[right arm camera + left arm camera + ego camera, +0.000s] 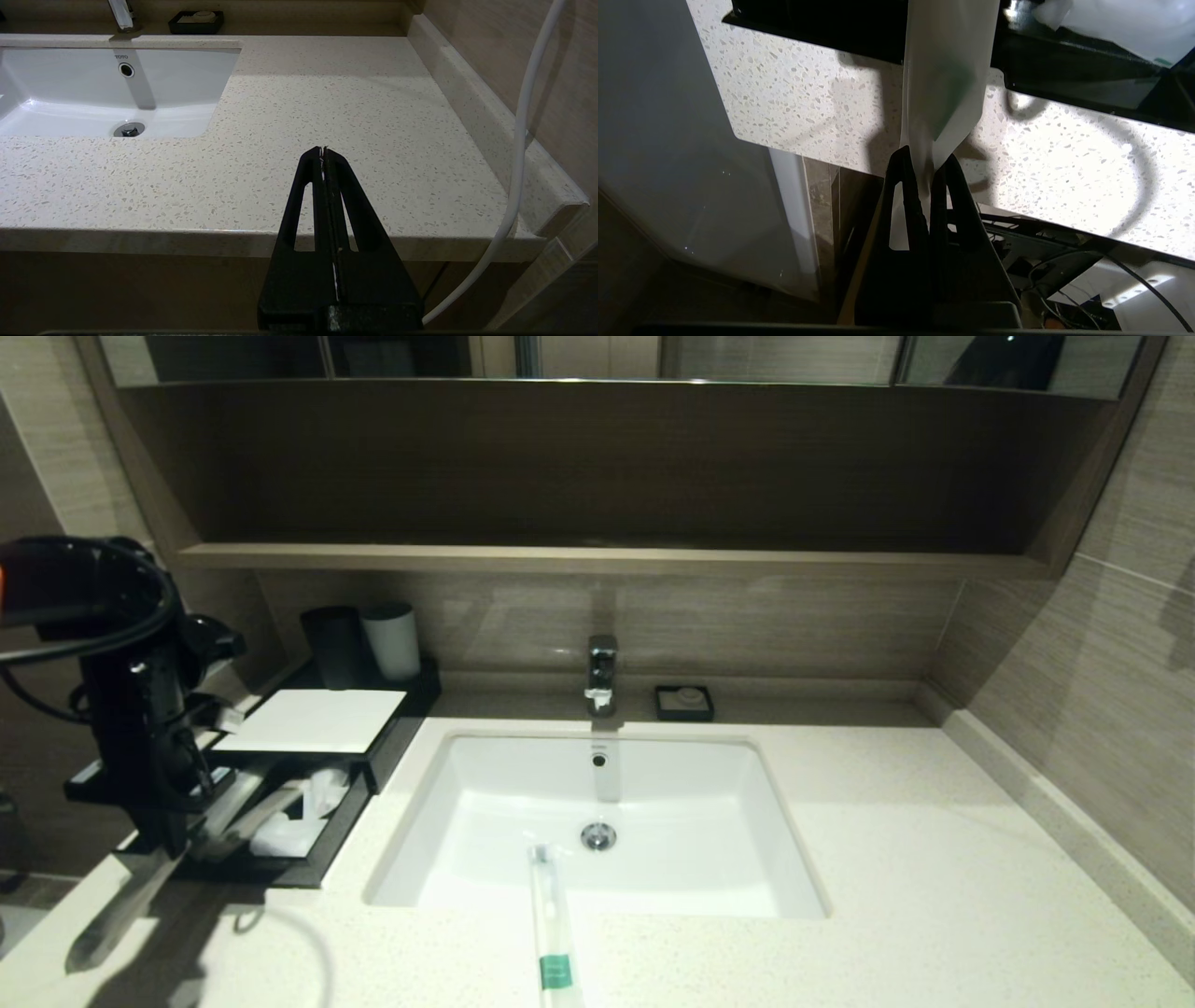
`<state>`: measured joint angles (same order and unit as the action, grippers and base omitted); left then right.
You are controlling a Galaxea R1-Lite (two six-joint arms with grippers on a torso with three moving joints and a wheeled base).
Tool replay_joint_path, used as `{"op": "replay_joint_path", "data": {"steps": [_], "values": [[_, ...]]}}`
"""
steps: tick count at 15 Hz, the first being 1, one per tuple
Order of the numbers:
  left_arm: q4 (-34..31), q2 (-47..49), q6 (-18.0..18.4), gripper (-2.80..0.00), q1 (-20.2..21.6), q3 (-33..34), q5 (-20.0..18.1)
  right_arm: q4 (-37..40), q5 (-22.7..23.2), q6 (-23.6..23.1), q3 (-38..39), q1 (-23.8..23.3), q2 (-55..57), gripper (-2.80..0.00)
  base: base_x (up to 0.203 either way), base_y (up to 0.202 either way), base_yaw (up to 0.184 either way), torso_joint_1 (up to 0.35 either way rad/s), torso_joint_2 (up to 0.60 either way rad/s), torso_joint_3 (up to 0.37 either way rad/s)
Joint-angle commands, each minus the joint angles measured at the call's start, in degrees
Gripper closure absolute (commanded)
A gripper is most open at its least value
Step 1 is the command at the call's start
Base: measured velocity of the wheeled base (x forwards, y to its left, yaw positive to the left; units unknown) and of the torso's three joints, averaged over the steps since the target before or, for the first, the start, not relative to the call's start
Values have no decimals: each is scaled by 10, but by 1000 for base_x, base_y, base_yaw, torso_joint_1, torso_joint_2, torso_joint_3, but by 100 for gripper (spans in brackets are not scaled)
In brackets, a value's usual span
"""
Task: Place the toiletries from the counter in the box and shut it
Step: Place the bathroom toiletry into the drawer
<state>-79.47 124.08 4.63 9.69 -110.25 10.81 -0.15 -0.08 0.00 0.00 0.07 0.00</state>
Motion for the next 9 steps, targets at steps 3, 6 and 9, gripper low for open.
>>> {"op": "replay_joint_path", "data": {"steps": [3,6,9], "values": [[19,12,-2,0,0,-1,1,0,0,0,1,0,0,0,0,0,0,0,0,0],[28,21,-1,0,0,-1,1,0,0,0,1,0,0,0,0,0,0,0,0,0],[30,25,-2,0,0,-1,1,0,0,0,1,0,0,0,0,0,0,0,0,0]]}}
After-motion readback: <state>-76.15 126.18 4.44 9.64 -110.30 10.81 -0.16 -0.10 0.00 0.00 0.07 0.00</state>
